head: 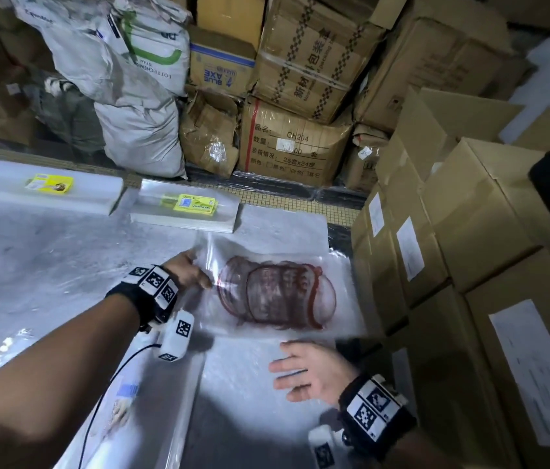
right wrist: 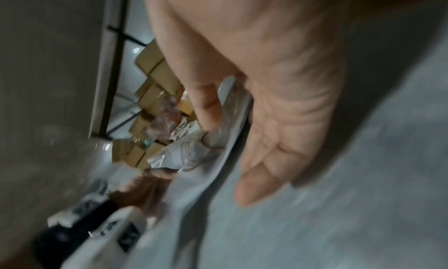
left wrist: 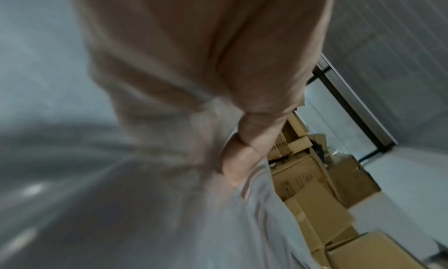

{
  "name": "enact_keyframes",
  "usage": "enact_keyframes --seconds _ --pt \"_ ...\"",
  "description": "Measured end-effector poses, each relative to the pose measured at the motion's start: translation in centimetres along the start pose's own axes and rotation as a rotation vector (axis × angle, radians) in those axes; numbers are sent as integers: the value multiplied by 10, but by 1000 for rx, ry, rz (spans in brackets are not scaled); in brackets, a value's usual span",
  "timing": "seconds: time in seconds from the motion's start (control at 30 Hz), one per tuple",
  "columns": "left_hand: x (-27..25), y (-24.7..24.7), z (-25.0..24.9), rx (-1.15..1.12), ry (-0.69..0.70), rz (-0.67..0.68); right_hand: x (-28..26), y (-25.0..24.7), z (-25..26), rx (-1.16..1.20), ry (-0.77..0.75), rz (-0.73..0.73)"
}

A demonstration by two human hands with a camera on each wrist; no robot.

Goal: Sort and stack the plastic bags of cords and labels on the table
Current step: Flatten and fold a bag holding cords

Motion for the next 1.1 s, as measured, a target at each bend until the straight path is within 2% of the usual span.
enact_keyframes --seconds 0.1,0.13,0.17,0.27,0.3,0.37,0.4,0.5,0.57,0.67,0.8,0.9,1.03,1.1 --pt "23 -2 -9 130 4 99 -10 -13 12 -279 84 141" --pt "22 2 -16 171 12 115 -12 -16 27 -337 48 137" --pt "20 3 -22 240 28 122 -10 -23 48 -429 -38 49" --pt "18 13 -38 385 103 199 -6 -49 136 -682 -444 -405" --pt "20 15 -40 411 111 236 -4 -50 161 -747 -546 -491" --pt "26 13 -45 488 128 258 12 -52 190 -855 -626 -556" --pt "27 10 -50 563 150 235 24 -53 196 -879 -601 -524" --pt "29 7 -67 776 277 210 58 -47 197 -916 -447 -305" --pt "27 9 -76 838 326 224 73 -49 196 -915 -372 -258" --pt "22 15 -87 915 361 239 80 -51 192 -946 -315 -257" --pt "24 23 -92 808 337 348 71 -48 194 -1003 -404 -302" --pt "31 22 -96 767 300 283 63 -49 188 -948 -414 -289" --pt "35 32 -86 675 259 267 60 -61 172 -930 -376 -336" --pt "35 31 -84 648 278 185 57 -69 162 -917 -360 -363"
Point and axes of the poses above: each hand's wrist, its own x-axis towards the middle knuckle, its own y-axis out of the palm, z = x × y, the point moved 9 cm from there along x, towards the middle knuckle, and after that the axes turned 9 degrees about -x, right-handed, at the moved point
